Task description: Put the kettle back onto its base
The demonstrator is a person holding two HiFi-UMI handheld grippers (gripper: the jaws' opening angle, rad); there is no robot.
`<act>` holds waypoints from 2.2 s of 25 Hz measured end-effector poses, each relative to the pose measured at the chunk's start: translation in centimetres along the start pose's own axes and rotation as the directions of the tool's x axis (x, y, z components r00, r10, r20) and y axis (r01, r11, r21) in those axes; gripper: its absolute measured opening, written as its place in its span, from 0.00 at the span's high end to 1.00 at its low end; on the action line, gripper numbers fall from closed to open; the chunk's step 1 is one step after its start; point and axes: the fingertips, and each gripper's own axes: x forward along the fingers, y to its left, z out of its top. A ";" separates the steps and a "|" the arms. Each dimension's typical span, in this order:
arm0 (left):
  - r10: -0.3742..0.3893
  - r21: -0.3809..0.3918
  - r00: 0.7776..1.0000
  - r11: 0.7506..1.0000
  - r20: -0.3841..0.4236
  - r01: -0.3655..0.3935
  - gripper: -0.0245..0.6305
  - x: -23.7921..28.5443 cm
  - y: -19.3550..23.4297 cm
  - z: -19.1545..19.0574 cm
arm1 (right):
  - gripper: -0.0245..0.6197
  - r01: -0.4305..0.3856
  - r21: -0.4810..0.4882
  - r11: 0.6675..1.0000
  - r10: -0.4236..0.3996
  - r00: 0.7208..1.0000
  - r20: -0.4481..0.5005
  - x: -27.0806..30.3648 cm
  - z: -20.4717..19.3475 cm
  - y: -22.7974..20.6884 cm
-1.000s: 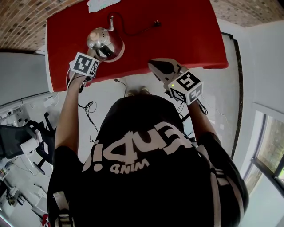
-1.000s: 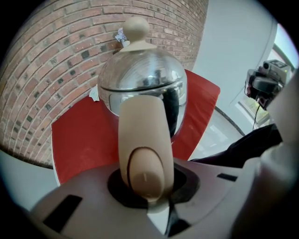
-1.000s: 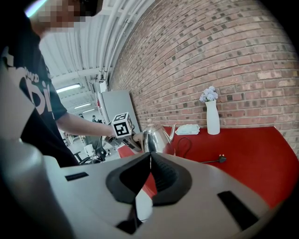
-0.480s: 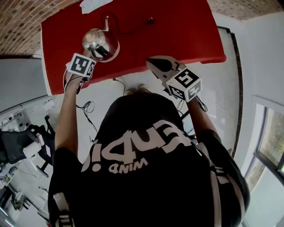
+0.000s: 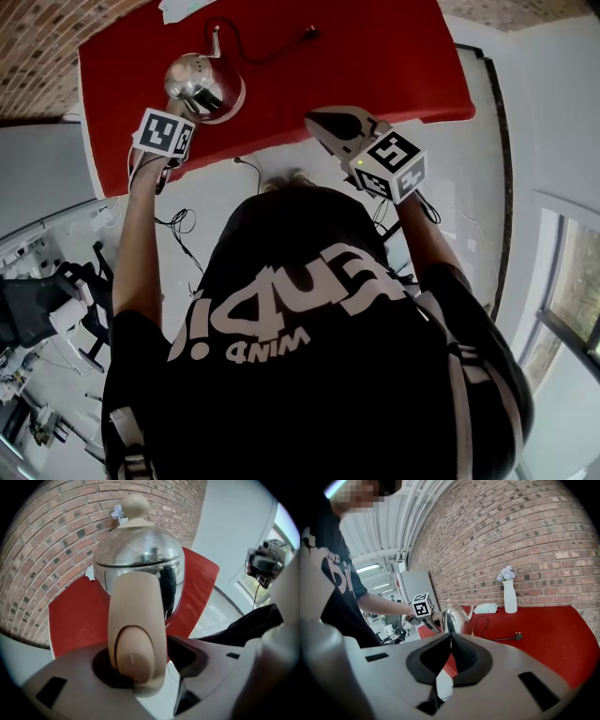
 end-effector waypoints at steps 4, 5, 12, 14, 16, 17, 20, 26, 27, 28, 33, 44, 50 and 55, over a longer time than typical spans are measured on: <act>-0.005 -0.031 1.000 0.999 0.024 0.006 0.63 0.1 0.0 0.2 | 0.93 -0.005 -0.003 1.000 0.005 1.000 -0.004 -0.1 0.0 -0.1; -0.003 -0.027 1.000 1.000 0.020 0.004 0.63 0.1 0.0 0.2 | 0.93 -0.006 -0.003 1.000 0.006 1.000 -0.005 -0.2 0.0 -0.1; 0.004 -0.007 1.000 1.000 0.010 -0.004 0.63 -0.1 -0.1 0.0 | 0.93 -0.017 -0.006 1.000 0.017 1.000 -0.010 -0.3 -0.1 -0.3; 0.009 -0.003 1.000 1.000 0.017 -0.009 0.63 -0.5 -0.2 0.1 | 0.93 -0.023 -0.005 1.000 0.023 1.000 -0.010 -0.2 -0.1 -0.2; 0.019 -0.001 1.000 1.000 0.025 -0.019 0.63 -1.0 -0.1 0.3 | 0.93 -0.030 -0.005 1.000 0.030 0.999 -0.010 -0.2 -0.2 -0.1; 0.024 -0.001 0.999 1.000 0.030 -0.024 0.63 -1.3 0.0 0.4 | 0.93 -0.034 -0.006 0.999 0.034 0.999 -0.010 -0.2 -0.2 -0.1; 0.034 -0.004 0.998 0.999 0.048 -0.034 0.63 -2.3 0.2 0.9 | 0.93 -0.046 -0.008 0.999 0.046 0.999 -0.010 -0.1 -0.2 0.0; 0.067 0.004 0.995 0.998 0.078 -0.067 0.63 -4.9 0.4 1.7 | 0.93 -0.062 -0.012 0.998 0.062 0.998 -0.015 -0.3 -0.3 -0.3; 0.076 0.001 0.993 0.997 0.085 -0.076 0.63 -5.3 0.6 1.8 | 0.93 -0.066 -0.014 0.998 0.066 0.998 -0.014 -0.2 -0.3 -0.3; 0.085 -0.004 0.992 0.996 0.094 -0.085 0.63 -5.8 0.7 1.9 | 0.93 -0.070 -0.015 0.997 0.070 0.997 -0.013 -0.2 -0.2 -0.4; 0.153 -0.038 0.977 0.988 0.150 -0.149 0.63 -9.4 1.0 3.0 | 0.93 -0.101 -0.021 0.995 0.100 0.995 -0.020 0.1 -0.2 -0.4; 0.170 -0.211 0.921 0.972 0.351 -0.099 0.82 -15.3 -3.1 2.9 | 0.93 -0.208 -0.063 0.976 0.203 0.976 -0.073 1.2 -0.5 -0.2; 0.207 -0.286 0.850 0.956 0.484 -0.070 0.89 -18.6 -5.6 2.6 | 0.93 -0.230 -0.088 0.969 0.223 0.971 -0.088 1.9 -0.3 0.1; 0.178 -0.294 0.832 0.956 0.525 -0.020 0.92 -19.1 -7.9 1.4 | 0.93 -0.239 -0.086 0.967 0.232 0.969 -0.085 2.1 0.2 1.1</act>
